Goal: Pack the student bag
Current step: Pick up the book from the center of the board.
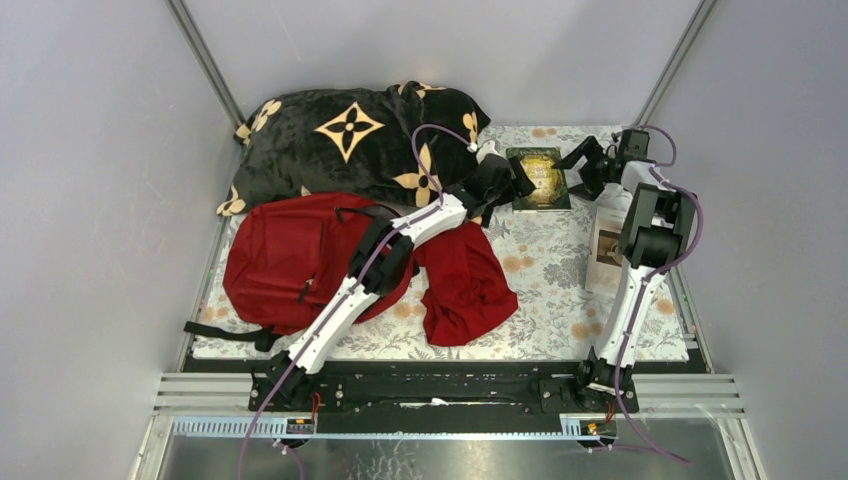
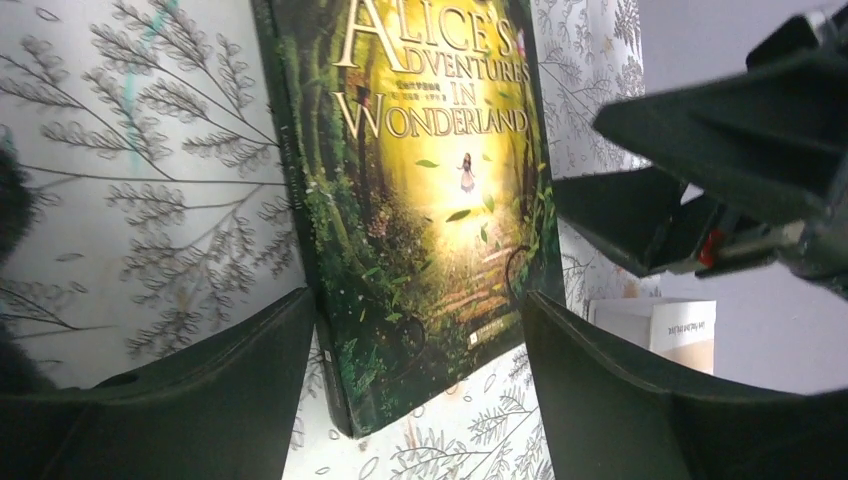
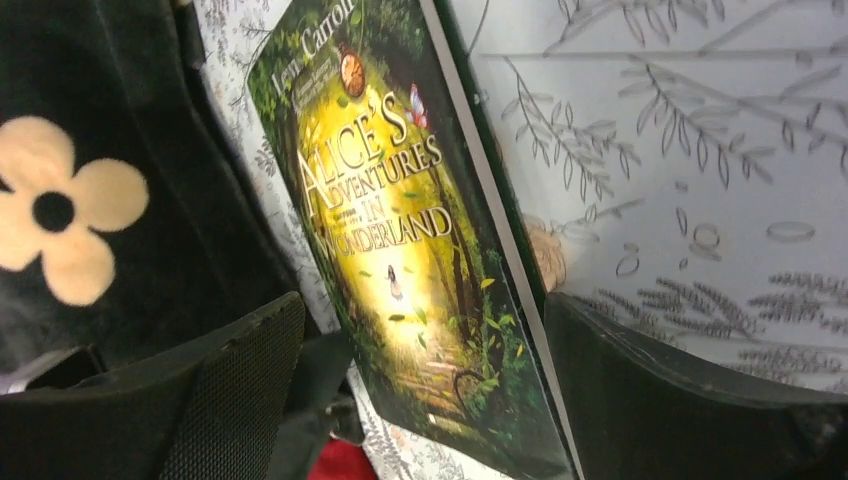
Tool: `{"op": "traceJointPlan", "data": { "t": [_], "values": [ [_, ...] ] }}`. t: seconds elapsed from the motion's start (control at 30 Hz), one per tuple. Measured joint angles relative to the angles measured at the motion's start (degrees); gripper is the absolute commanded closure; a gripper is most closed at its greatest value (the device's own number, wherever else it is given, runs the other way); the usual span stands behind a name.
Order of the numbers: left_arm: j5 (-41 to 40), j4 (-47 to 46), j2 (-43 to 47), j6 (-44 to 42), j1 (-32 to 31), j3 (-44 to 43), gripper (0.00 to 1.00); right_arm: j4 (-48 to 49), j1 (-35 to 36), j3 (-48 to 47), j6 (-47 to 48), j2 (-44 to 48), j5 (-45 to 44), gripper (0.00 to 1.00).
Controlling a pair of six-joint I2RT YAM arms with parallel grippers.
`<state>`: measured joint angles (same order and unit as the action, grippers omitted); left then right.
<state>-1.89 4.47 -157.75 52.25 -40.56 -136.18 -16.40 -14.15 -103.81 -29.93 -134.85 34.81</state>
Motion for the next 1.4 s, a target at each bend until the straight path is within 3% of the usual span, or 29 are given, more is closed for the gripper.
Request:
{"op": "traceJointPlan", "data": {
  "t": [0.13,0.27,0.43,0.5,0.53,0.73,0.93,1.0,1.07,1.1,1.4],
  "values": [
    [2.84,-0.15,-0.02,0.17,1.38,0.04,0.18,7.87,-0.57,9.44,-4.15,4.20,2.54,0.06],
    [5.53,-2.36,0.20,0.20,2.62,1.49,0.18,12.81,-1.01,16.74,-7.10,7.63,4.09,0.15],
    [7.06,-3.58,0.63,0.17,3.15,2.64,0.20,13.66,-1.14,21.11,-7.93,9.90,3.28,0.41],
    [7.19,-3.67,0.63,0.15,3.19,2.71,0.21,13.27,-1.20,22.01,-7.96,10.27,2.43,0.63],
    [7.30,-3.74,0.63,0.13,3.21,2.78,0.21,13.20,-1.20,22.27,-7.89,10.36,2.25,0.68],
    [8.24,-5.29,1.42,0.11,3.37,4.81,0.21,13.46,-1.55,23.63,-10.45,11.52,4.46,0.71],
    [10.78,-5.84,1.51,0.24,3.17,5.27,0.21,16.44,-0.42,25.09,-13.18,14.27,7.85,0.62],
    [11.43,-6.03,1.51,0.44,2.93,5.44,0.21,17.51,0.11,25.16,-13.68,14.27,8.48,0.72],
    [11.91,-6.34,1.62,0.57,2.71,5.73,0.21,17.79,0.50,25.53,-13.94,14.27,8.68,0.95],
    [11.93,-6.47,1.81,0.55,2.67,6.05,0.21,18.10,0.59,25.83,-13.81,14.27,8.70,1.00],
    [12.09,-4.55,7.19,0.02,1.81,12.04,0.15,14.51,1.14,27.36,-11.43,18.16,7.63,1.00]
  ]
}}
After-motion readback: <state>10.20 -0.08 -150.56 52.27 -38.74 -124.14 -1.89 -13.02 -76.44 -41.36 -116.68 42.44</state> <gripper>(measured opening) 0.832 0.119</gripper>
